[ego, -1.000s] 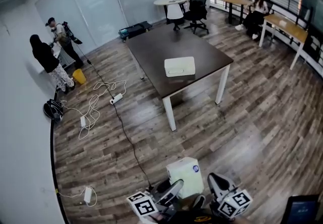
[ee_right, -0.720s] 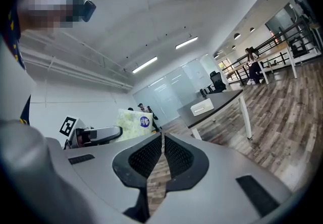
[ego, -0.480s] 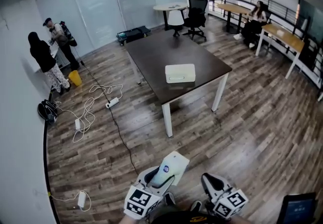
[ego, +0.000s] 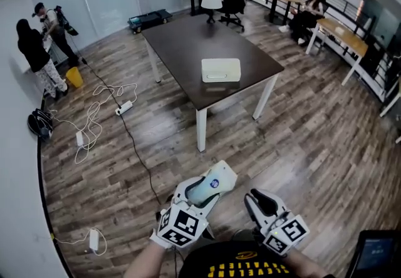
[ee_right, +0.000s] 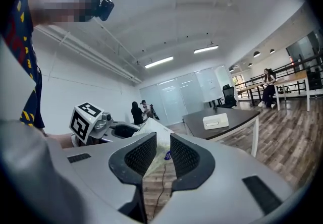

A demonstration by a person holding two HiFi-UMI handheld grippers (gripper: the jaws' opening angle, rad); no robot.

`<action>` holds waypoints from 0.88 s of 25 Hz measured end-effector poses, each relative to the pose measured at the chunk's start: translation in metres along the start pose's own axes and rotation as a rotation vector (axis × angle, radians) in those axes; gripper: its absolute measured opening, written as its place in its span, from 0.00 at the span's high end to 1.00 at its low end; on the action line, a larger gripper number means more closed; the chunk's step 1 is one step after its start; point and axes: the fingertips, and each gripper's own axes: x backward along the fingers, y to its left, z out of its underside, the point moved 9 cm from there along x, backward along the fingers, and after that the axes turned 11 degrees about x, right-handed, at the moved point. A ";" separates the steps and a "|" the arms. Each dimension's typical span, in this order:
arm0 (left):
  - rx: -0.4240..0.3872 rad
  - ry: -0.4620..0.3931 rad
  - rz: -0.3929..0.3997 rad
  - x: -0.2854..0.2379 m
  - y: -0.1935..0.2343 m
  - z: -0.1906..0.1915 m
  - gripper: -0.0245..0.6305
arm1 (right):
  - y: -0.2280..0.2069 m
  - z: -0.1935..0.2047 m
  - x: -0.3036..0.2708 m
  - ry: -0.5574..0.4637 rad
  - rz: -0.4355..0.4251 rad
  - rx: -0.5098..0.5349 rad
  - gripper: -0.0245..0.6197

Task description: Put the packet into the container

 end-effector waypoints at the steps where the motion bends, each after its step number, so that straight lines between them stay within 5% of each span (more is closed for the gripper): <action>1: -0.033 0.020 -0.004 -0.002 0.001 0.001 0.60 | 0.003 0.001 -0.004 0.012 -0.009 0.001 0.84; 6: -0.157 0.097 0.002 -0.015 0.007 0.008 0.60 | 0.010 0.007 -0.027 0.057 -0.063 -0.004 0.76; 13: -0.170 0.147 0.015 -0.048 0.028 -0.002 0.60 | -0.020 0.009 -0.068 0.051 -0.108 -0.048 0.76; 22: -0.205 0.203 -0.054 -0.114 0.060 -0.042 0.60 | -0.109 -0.013 -0.121 0.004 -0.180 -0.049 0.76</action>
